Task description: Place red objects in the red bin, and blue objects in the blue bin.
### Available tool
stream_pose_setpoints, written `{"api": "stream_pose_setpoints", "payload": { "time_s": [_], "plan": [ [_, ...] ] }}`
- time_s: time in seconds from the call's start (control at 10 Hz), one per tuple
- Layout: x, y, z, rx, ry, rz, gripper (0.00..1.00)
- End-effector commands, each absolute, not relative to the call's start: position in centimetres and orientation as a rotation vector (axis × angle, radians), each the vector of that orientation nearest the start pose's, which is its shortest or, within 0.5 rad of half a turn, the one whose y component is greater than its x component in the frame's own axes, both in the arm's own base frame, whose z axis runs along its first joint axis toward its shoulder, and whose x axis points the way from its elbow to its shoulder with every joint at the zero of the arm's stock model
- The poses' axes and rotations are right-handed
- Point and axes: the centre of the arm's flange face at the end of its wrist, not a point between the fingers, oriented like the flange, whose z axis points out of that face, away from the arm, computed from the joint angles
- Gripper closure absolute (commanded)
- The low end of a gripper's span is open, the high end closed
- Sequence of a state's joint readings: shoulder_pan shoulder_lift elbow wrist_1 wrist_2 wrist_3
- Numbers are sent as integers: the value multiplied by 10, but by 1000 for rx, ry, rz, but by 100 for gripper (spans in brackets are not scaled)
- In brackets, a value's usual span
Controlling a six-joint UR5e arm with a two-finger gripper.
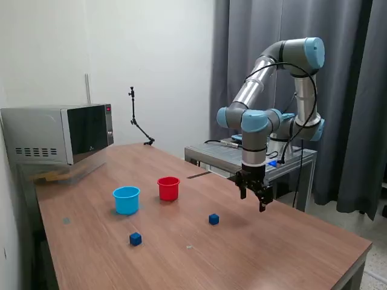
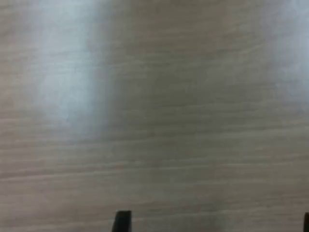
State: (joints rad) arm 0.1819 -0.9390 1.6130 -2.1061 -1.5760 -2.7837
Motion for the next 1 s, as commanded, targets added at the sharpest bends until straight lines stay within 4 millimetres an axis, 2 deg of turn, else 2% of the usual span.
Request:
{"api": "stream_pose_setpoints", "payload": {
  "time_s": [0.0, 0.3, 0.5, 0.9],
  "plan": [
    [-620, -241, 142, -1940, 2325, -72, 0],
    [-652, -227, 169, -2021, 2341, 13, 0],
    [-662, -220, 178, -2019, 2366, 31, 0],
    [-659, -212, 153, -1977, 2330, 18, 0]
  ]
}}
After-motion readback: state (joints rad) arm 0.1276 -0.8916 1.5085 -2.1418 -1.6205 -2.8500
